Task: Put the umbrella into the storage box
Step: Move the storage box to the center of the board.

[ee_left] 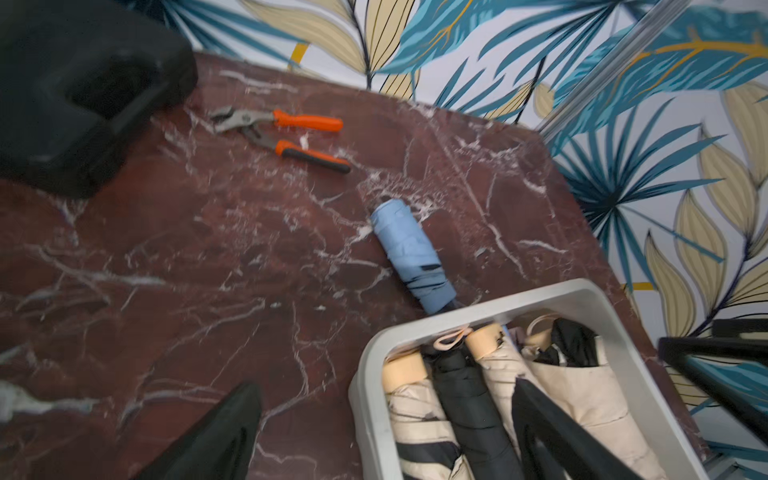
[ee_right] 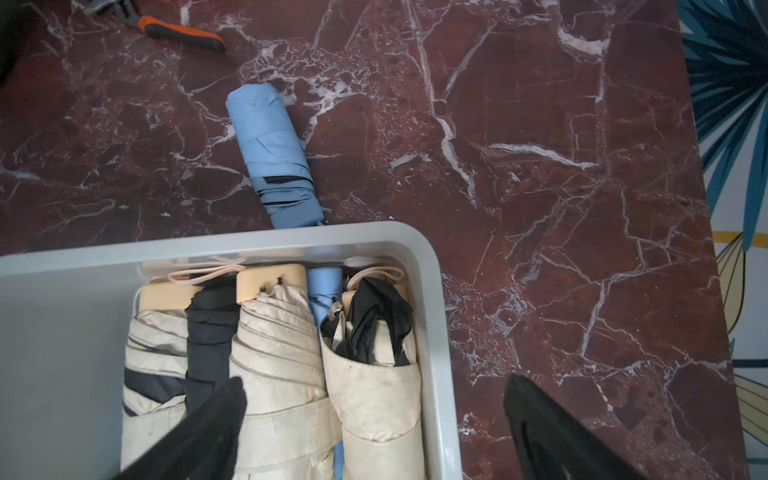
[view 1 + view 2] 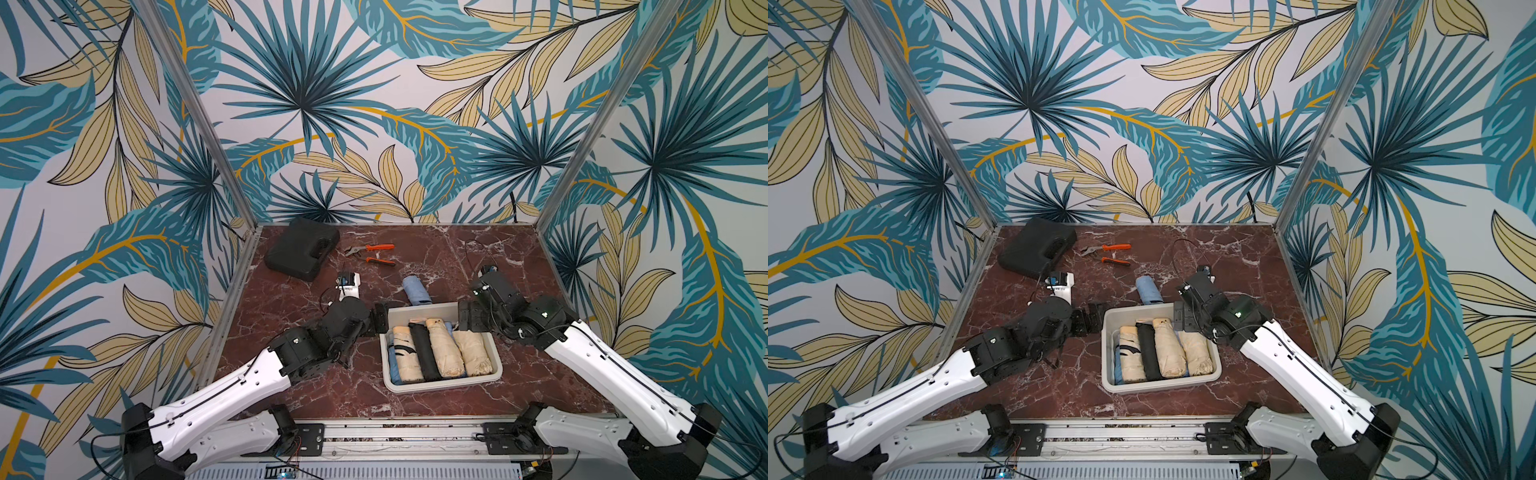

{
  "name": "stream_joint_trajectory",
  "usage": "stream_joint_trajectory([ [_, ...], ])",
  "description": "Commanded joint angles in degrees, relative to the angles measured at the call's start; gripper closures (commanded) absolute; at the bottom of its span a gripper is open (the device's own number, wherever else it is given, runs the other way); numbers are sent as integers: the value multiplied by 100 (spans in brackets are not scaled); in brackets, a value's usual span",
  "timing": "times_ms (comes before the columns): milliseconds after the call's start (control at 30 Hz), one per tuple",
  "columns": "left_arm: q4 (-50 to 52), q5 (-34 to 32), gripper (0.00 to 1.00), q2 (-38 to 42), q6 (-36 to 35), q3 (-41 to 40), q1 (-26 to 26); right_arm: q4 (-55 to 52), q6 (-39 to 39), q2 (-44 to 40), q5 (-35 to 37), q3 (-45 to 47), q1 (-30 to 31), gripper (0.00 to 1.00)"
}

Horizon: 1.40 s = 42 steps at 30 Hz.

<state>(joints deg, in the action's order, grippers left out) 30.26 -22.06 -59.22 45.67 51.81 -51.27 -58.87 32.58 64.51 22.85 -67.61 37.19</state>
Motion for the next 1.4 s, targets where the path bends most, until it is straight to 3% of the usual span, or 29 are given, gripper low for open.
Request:
stream_joint_trajectory([
  [0,667,438,6,-425,915,63,99,64,363,-115,237,126,-124,0],
  [133,568,846,10,-1038,888,288,131,69,397,-274,370,217,-151,1],
  [233,535,1101,18,-1395,1007,382,152,72,425,-401,476,284,-160,1],
  [467,757,932,53,-1599,1065,338,394,82,352,-563,651,339,-160,1],
  [600,1231,505,69,-1362,683,406,577,184,243,-472,677,296,-164,3],
  [733,1812,422,84,-926,110,327,1161,363,73,-306,591,200,-162,3],
  [867,2043,539,91,-342,-608,10,1922,665,-143,-83,467,97,-172,3],
  [1033,2007,946,93,140,-1363,-340,3066,1152,-459,455,147,-21,-181,2],
  [1367,1768,1386,94,294,-2032,-448,4710,2105,-1781,1411,-1005,-21,-511,1],
])
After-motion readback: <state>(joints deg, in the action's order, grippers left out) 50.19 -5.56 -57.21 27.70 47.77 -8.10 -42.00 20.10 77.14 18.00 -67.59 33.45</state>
